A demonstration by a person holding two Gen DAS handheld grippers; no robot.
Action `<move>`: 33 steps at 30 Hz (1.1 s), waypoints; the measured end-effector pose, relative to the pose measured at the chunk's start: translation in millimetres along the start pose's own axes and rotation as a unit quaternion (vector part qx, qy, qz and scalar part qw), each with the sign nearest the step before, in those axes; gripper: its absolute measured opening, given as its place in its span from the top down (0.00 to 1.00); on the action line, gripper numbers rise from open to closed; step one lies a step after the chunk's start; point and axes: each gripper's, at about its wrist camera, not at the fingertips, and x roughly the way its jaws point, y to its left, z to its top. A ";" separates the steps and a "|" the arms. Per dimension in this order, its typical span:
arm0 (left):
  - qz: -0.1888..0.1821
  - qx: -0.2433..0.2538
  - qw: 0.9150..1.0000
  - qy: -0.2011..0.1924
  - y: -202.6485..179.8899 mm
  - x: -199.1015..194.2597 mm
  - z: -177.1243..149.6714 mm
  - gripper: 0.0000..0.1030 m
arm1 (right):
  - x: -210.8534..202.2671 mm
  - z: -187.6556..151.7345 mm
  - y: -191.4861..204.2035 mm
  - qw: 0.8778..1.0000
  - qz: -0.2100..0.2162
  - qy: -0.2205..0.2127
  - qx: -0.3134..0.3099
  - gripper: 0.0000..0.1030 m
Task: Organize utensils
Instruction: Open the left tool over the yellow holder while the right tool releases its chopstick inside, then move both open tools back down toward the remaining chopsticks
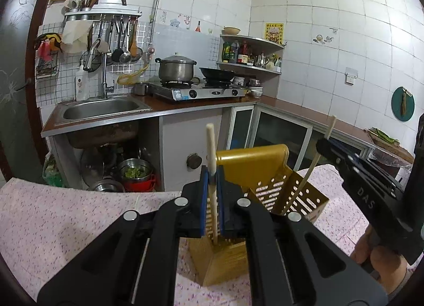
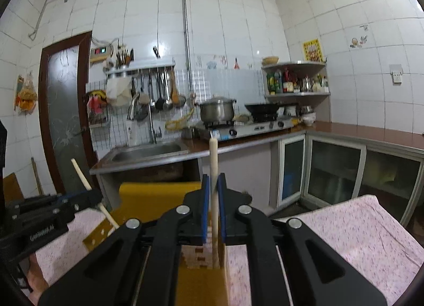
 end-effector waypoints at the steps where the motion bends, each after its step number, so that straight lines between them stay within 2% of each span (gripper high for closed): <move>1: 0.002 -0.003 1.000 0.002 0.9 -3.4 -0.6 0.79 | -4.7 -1.2 0.0 1.000 -0.002 0.007 -0.001 0.92; 2: 0.006 -0.009 1.000 0.002 3.2 -9.6 -1.6 0.66 | -8.4 -1.6 -0.1 1.000 -0.004 0.013 -0.001 0.85; 3: 0.009 -0.011 1.000 0.000 3.8 -15.3 -2.5 0.60 | -14.9 -1.9 -1.5 1.000 -0.006 0.022 0.002 0.75; 4: 0.014 -0.013 1.000 0.000 5.1 -21.8 -3.5 0.50 | -19.9 -2.7 -2.4 1.000 -0.009 0.024 0.005 0.50; 5: 0.017 -0.013 1.000 0.000 6.5 -26.3 -4.5 0.44 | -27.9 -3.7 -3.1 1.000 -0.015 0.023 0.005 0.44; 9: 0.027 -0.013 0.999 0.012 12.7 -51.5 -10.5 0.33 | -54.9 -8.9 -4.7 0.999 -0.024 0.038 -0.008 0.44; 10: 0.030 -0.015 0.999 0.016 14.4 -58.1 -12.7 0.27 | -61.7 -9.8 -5.5 0.999 -0.024 0.039 -0.006 0.44; 13: 0.036 -0.023 0.999 0.028 22.5 -81.4 -21.7 0.14 | -86.8 -15.6 -8.4 0.998 -0.036 0.047 -0.003 0.38; 16: 0.038 -0.030 0.998 0.044 27.7 -102.2 -34.0 0.10 | -110.2 -25.4 -8.3 0.997 -0.045 0.064 -0.004 0.33; 24: 0.047 -0.045 0.992 0.110 32.6 -134.2 -78.3 0.06 | -153.8 -62.9 -0.8 0.991 -0.065 0.117 -0.028 0.30; 33: 0.039 -0.058 0.978 0.197 23.8 -139.8 -132.8 0.06 | -168.1 -101.4 -0.4 0.977 -0.063 0.203 0.007 0.30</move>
